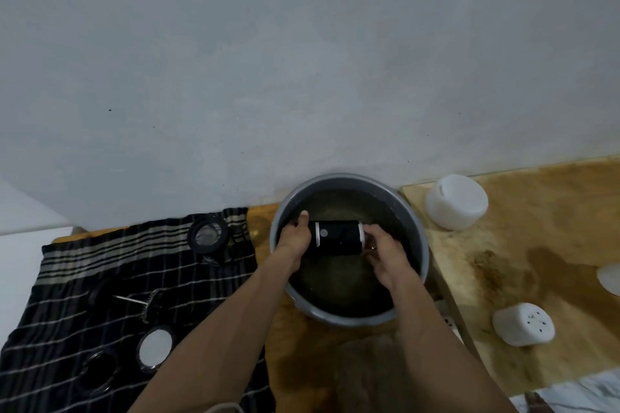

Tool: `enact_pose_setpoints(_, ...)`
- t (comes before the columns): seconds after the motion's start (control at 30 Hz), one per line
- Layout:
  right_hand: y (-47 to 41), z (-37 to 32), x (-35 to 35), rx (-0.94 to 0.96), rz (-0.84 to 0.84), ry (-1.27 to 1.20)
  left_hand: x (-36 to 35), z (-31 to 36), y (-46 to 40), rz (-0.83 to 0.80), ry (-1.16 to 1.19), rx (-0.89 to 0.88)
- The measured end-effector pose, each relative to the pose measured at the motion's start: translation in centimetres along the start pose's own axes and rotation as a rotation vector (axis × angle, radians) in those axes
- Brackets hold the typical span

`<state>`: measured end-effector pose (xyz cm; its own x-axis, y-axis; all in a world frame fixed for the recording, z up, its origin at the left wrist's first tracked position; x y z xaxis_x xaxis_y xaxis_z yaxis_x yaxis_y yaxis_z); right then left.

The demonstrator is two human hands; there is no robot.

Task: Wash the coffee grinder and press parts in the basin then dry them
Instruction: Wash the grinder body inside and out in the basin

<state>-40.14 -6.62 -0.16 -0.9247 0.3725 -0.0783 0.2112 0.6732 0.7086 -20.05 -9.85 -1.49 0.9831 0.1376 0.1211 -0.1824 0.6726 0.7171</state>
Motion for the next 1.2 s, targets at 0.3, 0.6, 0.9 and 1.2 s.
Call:
enact_pose_setpoints(0.3, -0.5, -0.2, 0.3, -0.009, -0.023, -0.028, -0.1, -0.2, -0.2, -0.016, -0.026, 0.039)
enact_pose_setpoints(0.6, 1.9, -1.5, -0.4, 0.155, -0.118, -0.431, 0.1, 1.5, 1.9, -0.135, 0.312, 0.076)
enact_pose_setpoints(0.9, 2.0, 0.1, -0.5, 0.057, 0.014, -0.484, 0.2, 5.9, 6.7, -0.071, 0.095, -0.468)
enact_pose_setpoints(1.2, 2.9, -1.2, -0.6, 0.051, 0.026, -0.417, 0.3, 8.5, 8.9, -0.195, 0.153, -0.657)
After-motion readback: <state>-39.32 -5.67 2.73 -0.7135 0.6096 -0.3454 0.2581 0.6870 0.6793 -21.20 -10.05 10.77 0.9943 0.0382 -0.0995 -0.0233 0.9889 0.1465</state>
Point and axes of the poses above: each hand's wrist, its own y-axis away from the middle knuckle, its own x-axis out of the back of the hand, z = x × y, the point moved 5 cm from there along -y, towards the middle knuckle, and after that the axes turned 2 degrees about z, right-handed, at the moved point
